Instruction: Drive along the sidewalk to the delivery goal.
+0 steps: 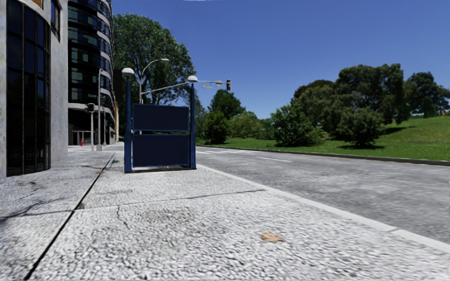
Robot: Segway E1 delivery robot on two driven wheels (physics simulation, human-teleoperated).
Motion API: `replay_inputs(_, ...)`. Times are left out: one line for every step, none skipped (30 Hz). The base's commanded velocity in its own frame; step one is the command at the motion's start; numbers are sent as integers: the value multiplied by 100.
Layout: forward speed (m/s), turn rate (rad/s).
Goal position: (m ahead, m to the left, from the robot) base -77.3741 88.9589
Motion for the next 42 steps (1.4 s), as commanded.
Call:
replay_inputs(72, 71)
replay_inputs(72, 71)
replay_inputs(73, 71)
replay_inputs(73, 71)
replay_inputs(73, 71)
replay_inputs(73, 71)
replay_inputs(73, 71)
replay_inputs(73, 71)
replay_inputs(73, 71)
replay_inputs(73, 71)
replay_inputs(73, 71)
replay_inputs(73, 71)
replay_inputs(73, 71)
replay_inputs(73, 71)
replay_inputs(73, 71)
replay_inputs(73, 71)
replay_inputs(73, 71)
replay_inputs(73, 71)
replay_inputs(73, 71)
replay_inputs(73, 71)
replay_inputs(73, 71)
replay_inputs(73, 72)
replay_inputs(73, 78)
replay_inputs(73, 78)
replay_inputs(73, 82)
replay_inputs(73, 84)
replay_inputs(73, 84)
replay_inputs(73, 85)
replay_inputs(72, 85)
replay_inputs(72, 85)
replay_inputs(72, 85)
replay_inputs(72, 85)
replay_inputs(72, 85)
replay_inputs(72, 85)
replay_inputs(72, 85)
replay_inputs(72, 85)
replay_inputs(72, 85)
replay_inputs(72, 85)
replay_inputs(72, 85)
replay_inputs(72, 85)
replay_inputs(72, 85)
replay_inputs(72, 85)
